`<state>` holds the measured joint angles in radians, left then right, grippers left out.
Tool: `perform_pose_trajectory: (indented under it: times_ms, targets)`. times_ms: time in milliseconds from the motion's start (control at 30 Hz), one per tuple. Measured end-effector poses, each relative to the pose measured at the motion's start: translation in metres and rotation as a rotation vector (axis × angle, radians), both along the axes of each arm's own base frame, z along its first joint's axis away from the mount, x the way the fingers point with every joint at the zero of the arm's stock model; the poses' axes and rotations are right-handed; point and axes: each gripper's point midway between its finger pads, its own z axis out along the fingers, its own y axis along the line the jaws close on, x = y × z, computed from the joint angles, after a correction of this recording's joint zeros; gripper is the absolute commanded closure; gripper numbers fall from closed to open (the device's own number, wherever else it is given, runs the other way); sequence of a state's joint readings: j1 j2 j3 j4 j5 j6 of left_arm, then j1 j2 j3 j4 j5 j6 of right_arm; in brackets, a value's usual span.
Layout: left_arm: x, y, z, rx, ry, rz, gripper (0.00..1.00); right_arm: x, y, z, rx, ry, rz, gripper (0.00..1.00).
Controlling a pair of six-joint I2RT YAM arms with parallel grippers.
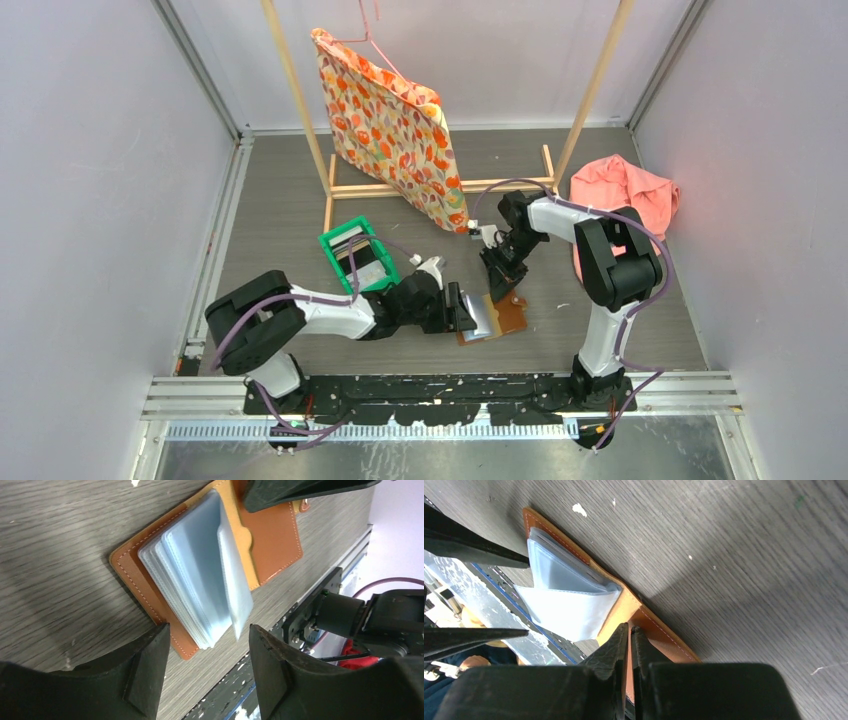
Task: Put the credit cards into the card holder
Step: Open the card holder at the center of the board.
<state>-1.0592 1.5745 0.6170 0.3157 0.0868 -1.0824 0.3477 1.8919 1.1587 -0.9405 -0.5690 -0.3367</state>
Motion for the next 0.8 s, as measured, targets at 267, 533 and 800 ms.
perform_pose_trajectory:
  times_ms: [267,533,800]
  targets:
    - [0.001,-0.007,-0.002,-0.007,0.013,0.002,0.48,0.000,0.000,0.000,-0.002,-0.001,0.001,0.89]
    - [0.001,-0.011,0.002,-0.030,0.005,-0.003,0.56,0.000,0.000,0.000,-0.003,-0.001,0.004,0.89]
    - [0.004,-0.023,0.019,-0.110,-0.021,-0.008,0.59,-0.001,0.000,0.000,-0.002,-0.001,0.004,0.89]
